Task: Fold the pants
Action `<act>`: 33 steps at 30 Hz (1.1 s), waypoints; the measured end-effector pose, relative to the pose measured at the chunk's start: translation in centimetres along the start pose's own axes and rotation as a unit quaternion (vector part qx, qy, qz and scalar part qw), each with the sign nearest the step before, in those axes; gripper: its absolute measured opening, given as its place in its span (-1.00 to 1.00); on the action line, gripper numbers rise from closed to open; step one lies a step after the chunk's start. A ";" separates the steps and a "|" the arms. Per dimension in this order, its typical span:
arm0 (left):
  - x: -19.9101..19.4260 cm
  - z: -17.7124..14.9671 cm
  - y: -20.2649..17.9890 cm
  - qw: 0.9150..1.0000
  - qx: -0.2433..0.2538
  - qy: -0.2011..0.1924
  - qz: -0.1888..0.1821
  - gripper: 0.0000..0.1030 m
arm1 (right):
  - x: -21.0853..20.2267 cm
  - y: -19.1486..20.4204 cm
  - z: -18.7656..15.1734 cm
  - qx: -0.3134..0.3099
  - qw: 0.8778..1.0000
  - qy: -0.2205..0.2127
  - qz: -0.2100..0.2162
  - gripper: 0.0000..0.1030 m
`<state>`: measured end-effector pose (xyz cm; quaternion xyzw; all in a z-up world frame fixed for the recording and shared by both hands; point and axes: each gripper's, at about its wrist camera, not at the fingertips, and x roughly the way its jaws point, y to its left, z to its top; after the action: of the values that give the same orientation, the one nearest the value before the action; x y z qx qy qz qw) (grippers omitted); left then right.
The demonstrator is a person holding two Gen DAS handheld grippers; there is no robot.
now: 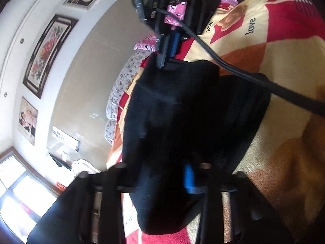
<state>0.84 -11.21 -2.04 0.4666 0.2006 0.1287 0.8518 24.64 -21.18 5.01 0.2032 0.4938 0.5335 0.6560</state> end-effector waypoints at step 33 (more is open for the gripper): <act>1.3 -4.1 10.7 0.885 -0.399 0.063 -0.233 -0.29 | 1.4 8.2 -10.3 -0.402 0.906 0.023 -0.129 -0.38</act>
<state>-0.25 -1.94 4.78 0.0180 0.2883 0.0244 0.9570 11.56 -19.78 6.48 -0.1547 0.2742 0.6021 0.7337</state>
